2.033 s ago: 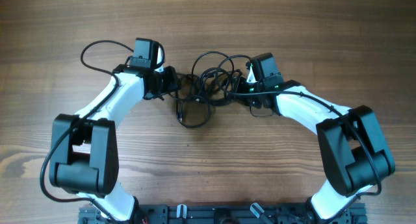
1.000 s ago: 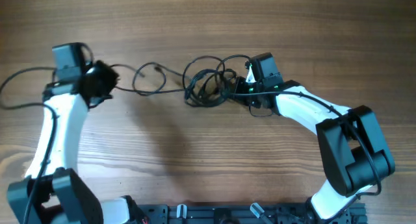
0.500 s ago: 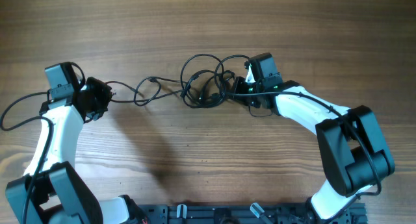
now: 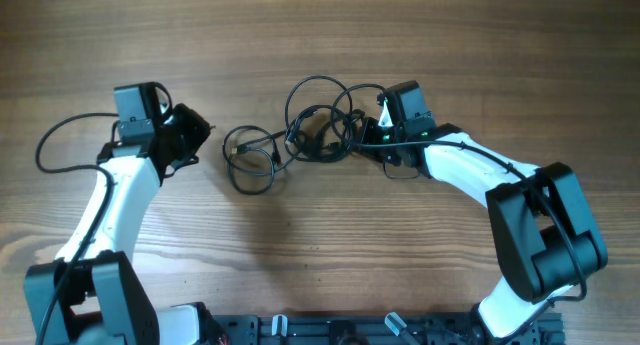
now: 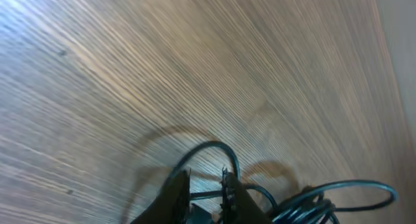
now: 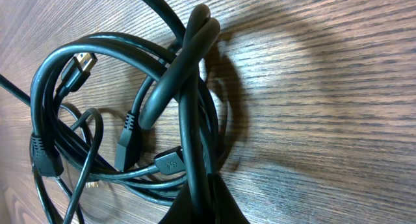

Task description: Untangle cables

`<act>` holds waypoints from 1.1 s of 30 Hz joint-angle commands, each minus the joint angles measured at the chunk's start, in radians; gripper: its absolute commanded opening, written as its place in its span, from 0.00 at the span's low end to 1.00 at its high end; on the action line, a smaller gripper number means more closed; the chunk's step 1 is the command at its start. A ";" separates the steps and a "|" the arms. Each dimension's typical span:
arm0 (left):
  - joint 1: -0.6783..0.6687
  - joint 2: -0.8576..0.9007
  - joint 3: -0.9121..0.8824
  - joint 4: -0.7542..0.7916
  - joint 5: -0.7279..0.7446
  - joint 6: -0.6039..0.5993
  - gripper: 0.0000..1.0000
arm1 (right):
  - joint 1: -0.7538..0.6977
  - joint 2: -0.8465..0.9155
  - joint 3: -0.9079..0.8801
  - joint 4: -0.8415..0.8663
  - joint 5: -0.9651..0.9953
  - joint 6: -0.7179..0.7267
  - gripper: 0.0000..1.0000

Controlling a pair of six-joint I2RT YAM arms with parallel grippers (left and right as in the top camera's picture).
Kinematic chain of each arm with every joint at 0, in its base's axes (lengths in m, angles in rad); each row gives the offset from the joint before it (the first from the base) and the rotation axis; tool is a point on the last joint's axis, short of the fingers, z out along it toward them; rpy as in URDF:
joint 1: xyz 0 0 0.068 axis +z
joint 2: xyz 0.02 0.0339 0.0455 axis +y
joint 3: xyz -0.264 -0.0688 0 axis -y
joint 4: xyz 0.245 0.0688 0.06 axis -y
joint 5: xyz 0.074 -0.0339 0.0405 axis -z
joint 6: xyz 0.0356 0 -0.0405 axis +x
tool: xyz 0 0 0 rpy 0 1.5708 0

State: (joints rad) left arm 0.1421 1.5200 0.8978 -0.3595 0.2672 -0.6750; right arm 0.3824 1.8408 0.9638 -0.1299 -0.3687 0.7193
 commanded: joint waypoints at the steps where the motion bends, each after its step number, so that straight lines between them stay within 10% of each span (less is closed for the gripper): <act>1: -0.023 0.002 -0.004 0.013 -0.007 0.040 0.11 | -0.009 0.018 -0.009 0.006 0.031 0.013 0.04; 7: -0.023 0.002 -0.004 0.013 -0.006 0.040 0.04 | -0.010 0.010 0.009 0.000 0.024 -0.027 0.09; 10: -0.023 0.002 -0.004 0.013 -0.006 0.040 0.04 | -0.011 -0.042 0.070 -0.101 0.010 -0.083 0.34; 13: -0.023 0.002 -0.004 0.016 -0.006 0.040 0.04 | -0.011 -0.100 0.111 -0.161 0.013 -0.092 0.81; 15: -0.023 0.002 -0.004 0.016 -0.006 0.040 0.04 | -0.011 -0.137 0.119 -0.167 0.013 -0.089 0.91; 33: -0.023 0.002 -0.004 0.017 -0.006 0.040 0.04 | -0.011 -0.150 0.119 -0.159 0.013 -0.088 1.00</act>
State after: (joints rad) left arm 0.1234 1.5200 0.8978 -0.3466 0.2668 -0.6559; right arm 0.3748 1.6966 1.0706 -0.2916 -0.3634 0.6380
